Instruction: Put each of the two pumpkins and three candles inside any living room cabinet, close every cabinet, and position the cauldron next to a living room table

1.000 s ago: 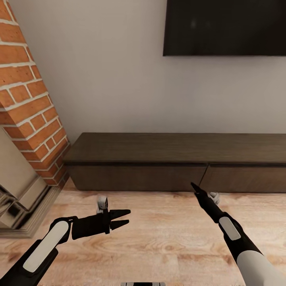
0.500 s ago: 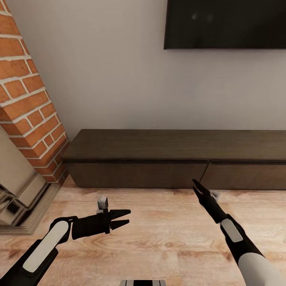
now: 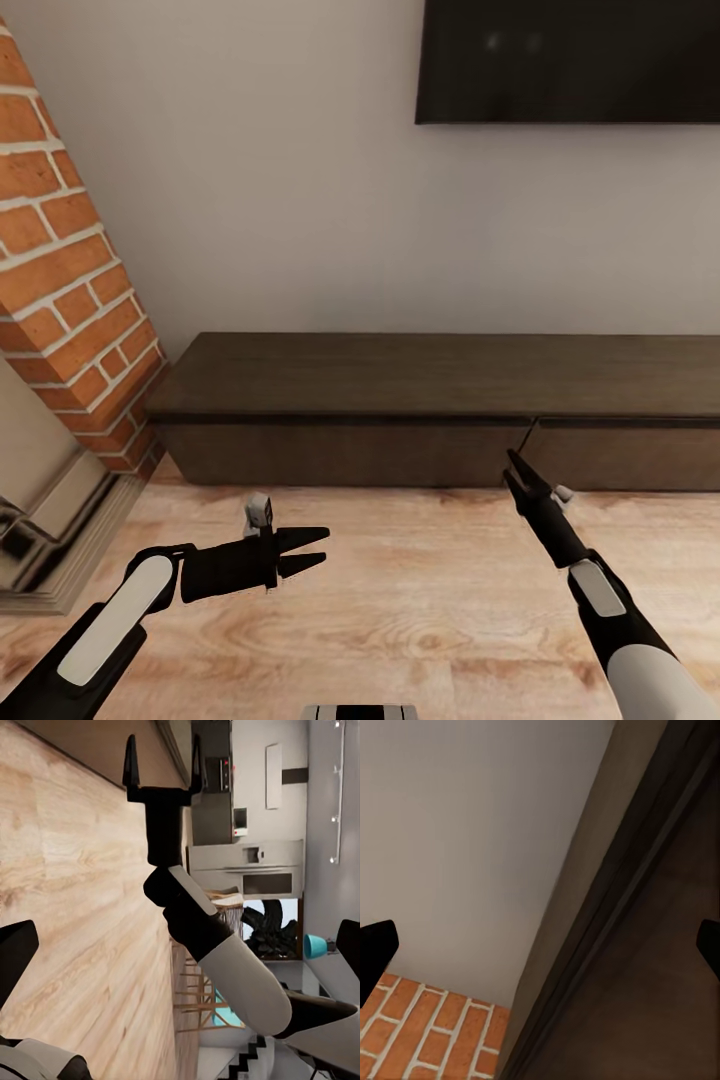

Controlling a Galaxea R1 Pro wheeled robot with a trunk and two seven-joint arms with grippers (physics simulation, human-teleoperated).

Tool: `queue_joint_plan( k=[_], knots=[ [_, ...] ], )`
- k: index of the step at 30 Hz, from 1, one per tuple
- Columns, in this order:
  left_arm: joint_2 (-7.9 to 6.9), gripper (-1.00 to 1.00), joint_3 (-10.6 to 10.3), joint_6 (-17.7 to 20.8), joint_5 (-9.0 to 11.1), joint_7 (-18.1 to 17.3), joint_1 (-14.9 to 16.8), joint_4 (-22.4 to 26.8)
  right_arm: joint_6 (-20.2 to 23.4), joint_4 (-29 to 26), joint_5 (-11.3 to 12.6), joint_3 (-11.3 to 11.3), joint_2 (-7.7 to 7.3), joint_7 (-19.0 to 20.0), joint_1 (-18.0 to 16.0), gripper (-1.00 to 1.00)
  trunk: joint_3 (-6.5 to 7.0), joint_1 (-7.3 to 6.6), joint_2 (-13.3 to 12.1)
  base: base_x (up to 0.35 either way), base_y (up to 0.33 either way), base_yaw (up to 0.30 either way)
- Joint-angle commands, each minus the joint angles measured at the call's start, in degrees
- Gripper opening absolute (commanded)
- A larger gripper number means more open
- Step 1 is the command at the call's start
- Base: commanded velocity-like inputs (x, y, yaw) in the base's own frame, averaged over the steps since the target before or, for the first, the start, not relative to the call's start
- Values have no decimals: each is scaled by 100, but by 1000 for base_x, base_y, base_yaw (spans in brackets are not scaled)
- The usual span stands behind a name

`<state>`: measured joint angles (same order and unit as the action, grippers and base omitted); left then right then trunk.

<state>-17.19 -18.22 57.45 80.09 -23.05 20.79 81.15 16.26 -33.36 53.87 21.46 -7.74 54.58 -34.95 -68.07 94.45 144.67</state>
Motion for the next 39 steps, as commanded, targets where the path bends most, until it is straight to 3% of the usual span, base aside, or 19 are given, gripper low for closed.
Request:
queue_joint_plan(
  k=[1, 7, 14, 39],
  knots=[
    [-4, 100, -8, 3, -28, -42, 4, -2, 54, 4, 43, 14, 0, -14, -3, 100, -4, 1, 2, 122, 0, 0],
    [-3, 100, -58, 3, -35, -42, 4, 5, 53, 68, 50, 36, 4, -62, -3, 100, -4, 1, 2, 172, 0, 0],
    [-3, 100, -69, 3, -37, -42, 4, 33, 45, 319, 236, 38, 9, -70, -3, 100, -4, 1, 2, 149, -26, 0],
    [-3, 100, -81, 3, -33, -42, 4, 33, 52, 437, 246, 36, 17, -70, -3, 100, -4, 1, 2, 149, -34, 0]
  ],
)
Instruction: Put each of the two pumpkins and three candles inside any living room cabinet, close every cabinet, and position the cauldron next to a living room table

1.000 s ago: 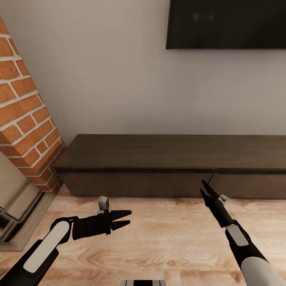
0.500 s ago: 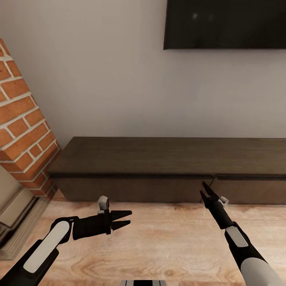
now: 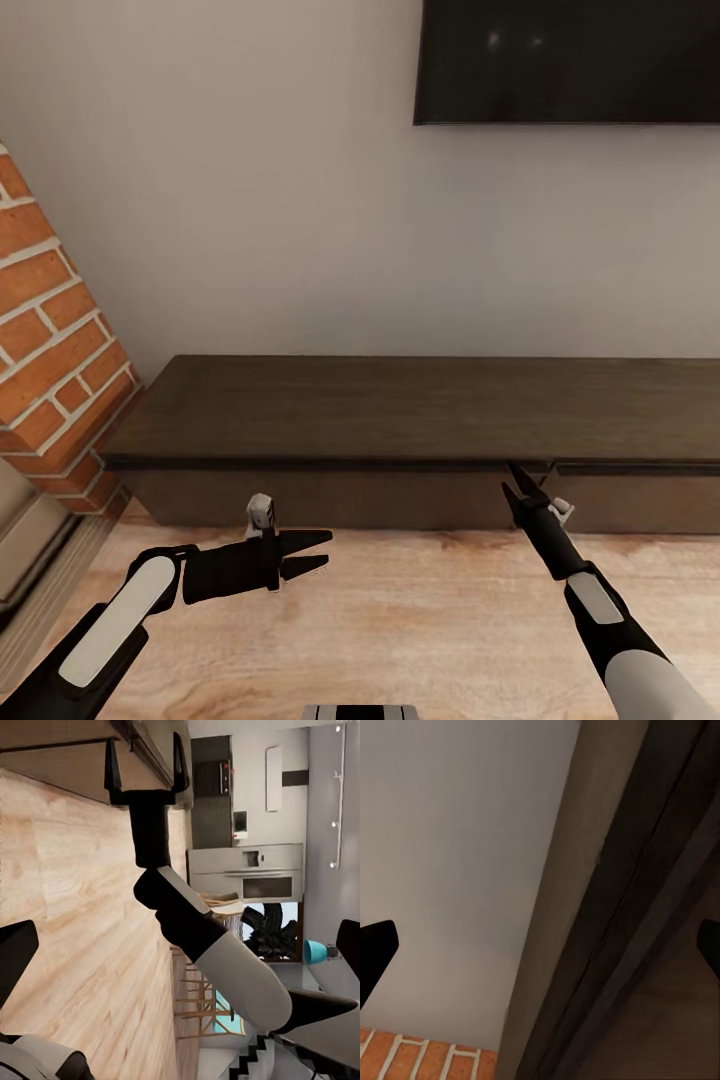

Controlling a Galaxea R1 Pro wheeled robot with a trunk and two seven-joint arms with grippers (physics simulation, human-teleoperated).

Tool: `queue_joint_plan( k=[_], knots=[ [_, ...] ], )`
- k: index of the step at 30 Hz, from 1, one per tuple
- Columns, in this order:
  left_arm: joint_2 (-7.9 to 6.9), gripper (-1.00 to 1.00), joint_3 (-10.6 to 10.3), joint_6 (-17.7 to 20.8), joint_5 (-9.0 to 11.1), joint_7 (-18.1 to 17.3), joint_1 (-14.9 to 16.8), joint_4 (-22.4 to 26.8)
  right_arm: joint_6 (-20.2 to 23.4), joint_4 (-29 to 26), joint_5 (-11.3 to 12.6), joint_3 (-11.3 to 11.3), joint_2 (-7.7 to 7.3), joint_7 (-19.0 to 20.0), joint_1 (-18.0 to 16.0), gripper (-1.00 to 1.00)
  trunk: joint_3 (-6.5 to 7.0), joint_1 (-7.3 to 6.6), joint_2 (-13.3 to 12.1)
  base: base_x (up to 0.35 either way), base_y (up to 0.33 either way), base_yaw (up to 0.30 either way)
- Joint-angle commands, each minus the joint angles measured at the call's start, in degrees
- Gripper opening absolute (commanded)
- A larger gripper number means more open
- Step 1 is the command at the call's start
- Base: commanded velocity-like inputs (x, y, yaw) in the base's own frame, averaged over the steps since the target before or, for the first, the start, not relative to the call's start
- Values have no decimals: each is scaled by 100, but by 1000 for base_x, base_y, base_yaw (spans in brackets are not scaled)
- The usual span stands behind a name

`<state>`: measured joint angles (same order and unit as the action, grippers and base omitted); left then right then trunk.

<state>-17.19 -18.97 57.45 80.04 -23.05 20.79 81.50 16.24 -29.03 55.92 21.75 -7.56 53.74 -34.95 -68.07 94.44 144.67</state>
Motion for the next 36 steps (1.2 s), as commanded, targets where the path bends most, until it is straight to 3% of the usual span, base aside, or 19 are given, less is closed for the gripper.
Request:
queue_joint_plan(
  k=[1, 20, 25, 31, 36],
  knots=[
    [-4, 100, -4, 3, -30, -41, 4, -2, 54, 10, 42, 6, 0, 14, -3, 100, -5, 2, 2, 291, 0, 0],
    [-8, 100, -1, 3, -24, -41, 4, -3, 55, 28, 50, 8, 1, 14, -3, 100, -5, 2, 2, 33, 0, 0],
    [-7, 100, -1, 3, -24, -41, 4, -3, 55, 29, 50, 7, 1, 14, -3, 100, -115, 15, 8, 0, 0, 0],
    [-5, 100, -1, 3, -24, -41, 4, -3, 55, 29, 50, 6, 1, 14, -3, 100, -115, 15, 8, 0, 0, 0],
    [-4, 100, -1, 3, -24, -41, 4, -3, 55, 29, 51, 10, 1, 14, -3, 100, -226, 28, 15, 0, 0, 0]
  ],
)
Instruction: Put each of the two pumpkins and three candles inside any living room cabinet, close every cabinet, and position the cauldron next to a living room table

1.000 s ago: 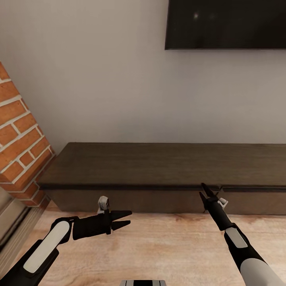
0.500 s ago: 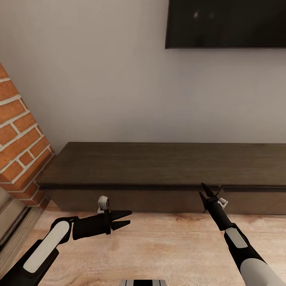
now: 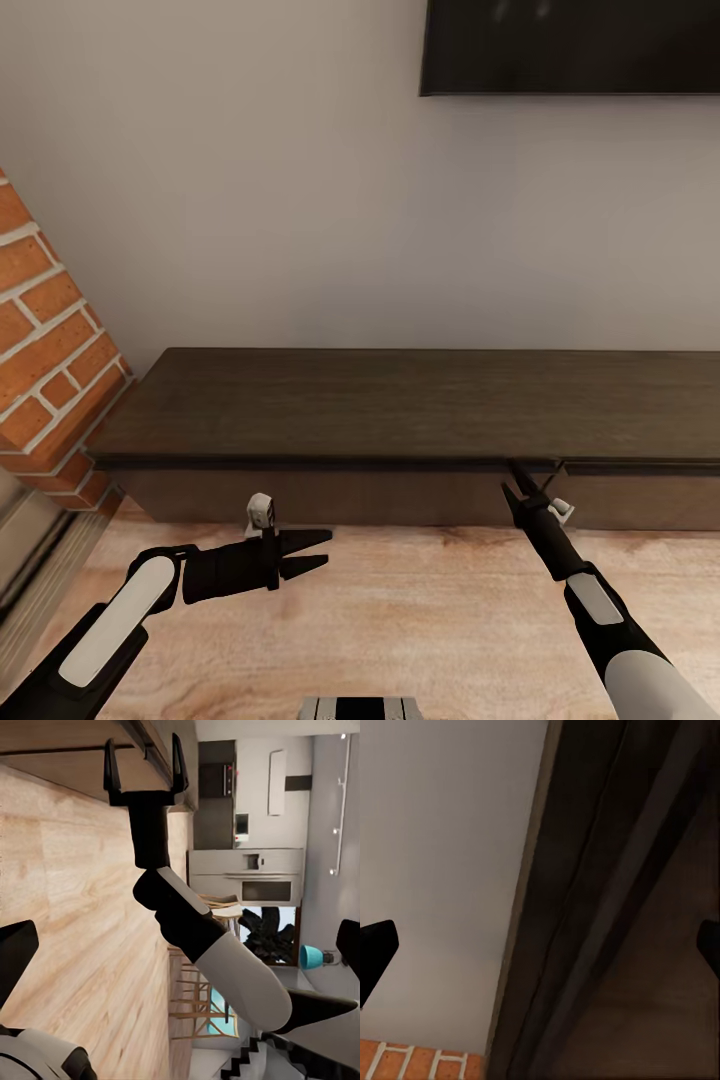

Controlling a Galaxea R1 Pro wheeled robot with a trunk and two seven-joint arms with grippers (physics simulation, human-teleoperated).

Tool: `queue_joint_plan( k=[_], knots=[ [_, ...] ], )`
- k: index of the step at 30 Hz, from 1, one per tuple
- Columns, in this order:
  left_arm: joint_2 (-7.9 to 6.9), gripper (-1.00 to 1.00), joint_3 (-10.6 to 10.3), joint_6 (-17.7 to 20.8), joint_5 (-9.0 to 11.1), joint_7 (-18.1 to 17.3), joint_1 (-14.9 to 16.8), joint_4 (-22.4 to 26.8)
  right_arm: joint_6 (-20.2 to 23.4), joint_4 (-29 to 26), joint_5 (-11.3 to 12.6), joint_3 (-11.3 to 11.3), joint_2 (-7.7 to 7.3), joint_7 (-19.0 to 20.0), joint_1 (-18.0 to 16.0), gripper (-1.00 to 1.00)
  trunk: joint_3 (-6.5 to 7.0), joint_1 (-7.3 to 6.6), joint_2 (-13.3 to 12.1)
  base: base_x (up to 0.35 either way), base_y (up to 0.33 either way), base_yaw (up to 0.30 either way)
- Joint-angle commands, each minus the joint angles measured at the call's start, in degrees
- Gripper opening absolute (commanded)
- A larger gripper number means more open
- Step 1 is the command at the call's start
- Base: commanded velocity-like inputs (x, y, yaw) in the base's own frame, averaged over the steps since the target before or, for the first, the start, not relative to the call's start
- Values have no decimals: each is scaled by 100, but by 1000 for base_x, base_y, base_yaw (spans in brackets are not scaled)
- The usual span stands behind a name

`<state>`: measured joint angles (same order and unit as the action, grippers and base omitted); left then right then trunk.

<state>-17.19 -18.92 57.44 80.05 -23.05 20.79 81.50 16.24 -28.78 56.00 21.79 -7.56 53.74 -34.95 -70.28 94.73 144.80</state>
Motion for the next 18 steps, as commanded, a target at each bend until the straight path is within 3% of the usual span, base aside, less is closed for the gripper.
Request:
queue_joint_plan(
  k=[1, 13, 18],
  knots=[
    [-4, 100, -6, 4, -25, -41, 4, -2, 54, 4, 42, 6, 0, 14, -3, 100, -27, 1, 3, 0, 0, 0],
    [-4, 100, -6, 4, -25, -41, 4, -2, 54, 4, 41, 2, 7, 14, -3, 100, -249, 27, 17, 0, 0, 0],
    [-7, 100, -6, 4, -25, -41, 4, -2, 54, 4, 42, 3, 9, 14, -3, 100, -249, 27, 17, 0, 0, 0]
  ],
)
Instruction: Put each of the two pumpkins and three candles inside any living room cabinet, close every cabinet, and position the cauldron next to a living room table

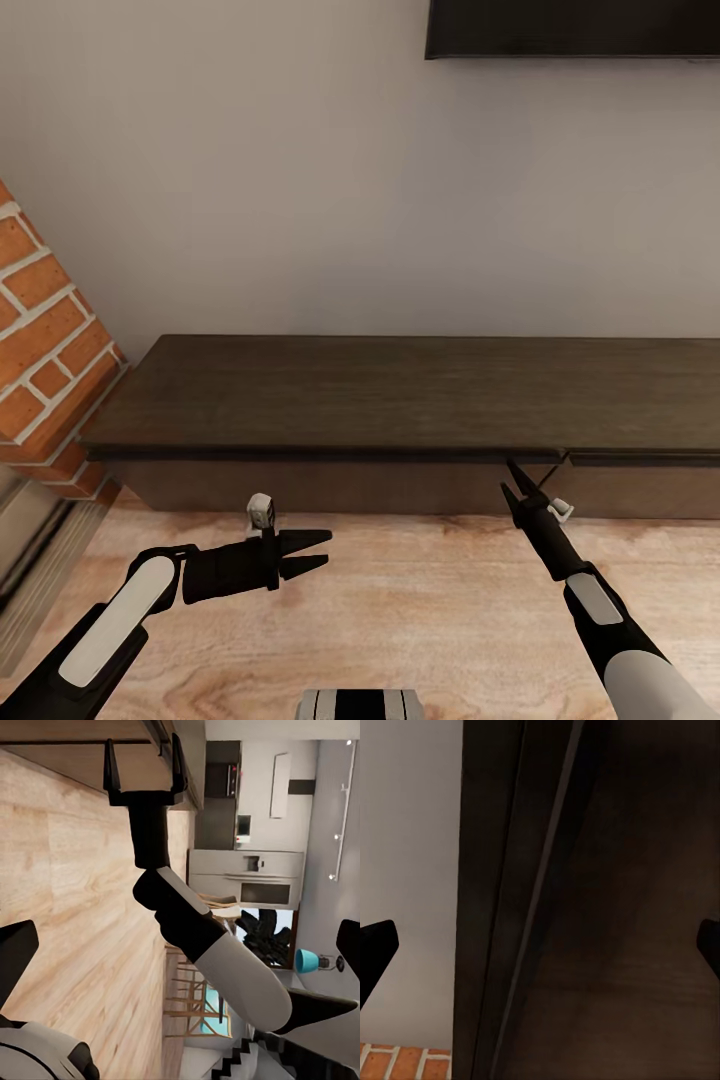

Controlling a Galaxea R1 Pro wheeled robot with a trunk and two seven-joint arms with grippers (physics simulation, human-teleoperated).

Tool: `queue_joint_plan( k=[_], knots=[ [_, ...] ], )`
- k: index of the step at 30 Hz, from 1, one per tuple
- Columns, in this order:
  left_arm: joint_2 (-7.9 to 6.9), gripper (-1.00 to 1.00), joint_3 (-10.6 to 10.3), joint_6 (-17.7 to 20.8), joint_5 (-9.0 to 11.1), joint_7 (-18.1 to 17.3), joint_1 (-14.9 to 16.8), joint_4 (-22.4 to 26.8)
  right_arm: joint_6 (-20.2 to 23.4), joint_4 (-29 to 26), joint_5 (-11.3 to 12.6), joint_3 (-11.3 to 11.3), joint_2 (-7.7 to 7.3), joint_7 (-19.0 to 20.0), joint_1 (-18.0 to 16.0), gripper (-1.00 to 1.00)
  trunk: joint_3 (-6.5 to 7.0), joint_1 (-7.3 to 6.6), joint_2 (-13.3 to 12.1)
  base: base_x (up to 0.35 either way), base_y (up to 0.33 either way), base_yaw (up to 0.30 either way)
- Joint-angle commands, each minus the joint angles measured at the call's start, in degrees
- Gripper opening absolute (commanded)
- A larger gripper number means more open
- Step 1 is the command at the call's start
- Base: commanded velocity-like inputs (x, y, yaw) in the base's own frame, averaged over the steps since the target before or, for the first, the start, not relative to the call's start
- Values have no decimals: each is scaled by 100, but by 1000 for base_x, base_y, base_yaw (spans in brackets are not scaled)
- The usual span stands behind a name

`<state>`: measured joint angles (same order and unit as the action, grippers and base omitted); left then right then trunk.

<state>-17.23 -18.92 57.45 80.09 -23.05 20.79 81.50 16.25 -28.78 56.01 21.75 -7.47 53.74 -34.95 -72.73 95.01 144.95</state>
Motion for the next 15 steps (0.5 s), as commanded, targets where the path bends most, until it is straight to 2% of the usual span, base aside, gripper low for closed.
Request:
queue_joint_plan(
  k=[1, 8, 15],
  knots=[
    [-4, 100, -6, 3, -28, -42, 4, -2, 54, 4, 42, 7, -2, 13, -3, 100, -4, -1, 2, 0, 0, 0],
    [-2, 100, -6, 3, -28, -42, 4, -2, 54, 4, 40, 5, -3, 13, -3, 100, -4, -1, 2, 5, 0, 0],
    [-8, 100, -6, 3, -28, -42, 4, -2, 54, 4, 41, 7, 0, 13, -3, 100, -4, -1, 2, 80, 0, 0]
  ],
)
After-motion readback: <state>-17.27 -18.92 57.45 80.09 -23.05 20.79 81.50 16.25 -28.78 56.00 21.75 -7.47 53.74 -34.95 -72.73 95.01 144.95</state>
